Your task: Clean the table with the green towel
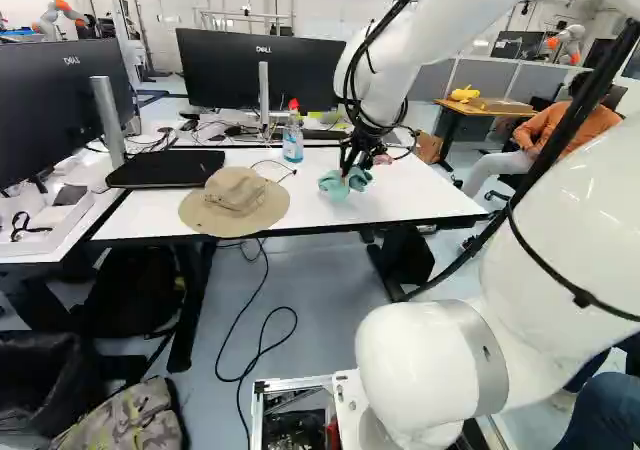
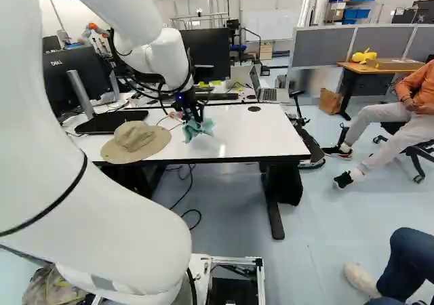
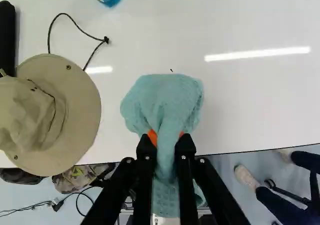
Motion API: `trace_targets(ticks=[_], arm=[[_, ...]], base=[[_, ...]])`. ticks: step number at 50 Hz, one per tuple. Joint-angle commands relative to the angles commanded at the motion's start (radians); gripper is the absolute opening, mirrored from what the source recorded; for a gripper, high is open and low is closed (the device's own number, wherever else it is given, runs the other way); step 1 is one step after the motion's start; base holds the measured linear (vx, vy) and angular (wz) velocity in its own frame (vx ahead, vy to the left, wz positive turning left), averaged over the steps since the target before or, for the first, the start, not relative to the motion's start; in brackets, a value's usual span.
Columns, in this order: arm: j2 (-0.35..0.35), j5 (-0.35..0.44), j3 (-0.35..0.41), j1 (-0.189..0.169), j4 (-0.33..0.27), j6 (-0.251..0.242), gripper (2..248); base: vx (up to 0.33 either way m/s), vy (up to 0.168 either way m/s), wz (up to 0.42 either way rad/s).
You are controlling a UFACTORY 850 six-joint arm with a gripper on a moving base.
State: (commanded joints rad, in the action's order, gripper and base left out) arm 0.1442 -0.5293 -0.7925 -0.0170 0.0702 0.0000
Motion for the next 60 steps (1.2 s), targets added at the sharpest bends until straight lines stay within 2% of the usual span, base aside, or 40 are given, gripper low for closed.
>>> trace_targets(ticks=[9,21,44,60], arm=[[-0.008,0.022,-0.001,0.000,0.000,0.000,51],[-0.036,0.108,0.003,-0.003,0.000,0.000,51],[-0.058,0.299,0.045,-0.067,0.000,0.000,51],[-0.129,0.396,0.018,-0.076,0.000,0.000,51]], base=[[0.000,0.000,0.000],[0.000,0.000,0.000],[0.000,0.000,0.000],[0.000,0.000,0.000]])
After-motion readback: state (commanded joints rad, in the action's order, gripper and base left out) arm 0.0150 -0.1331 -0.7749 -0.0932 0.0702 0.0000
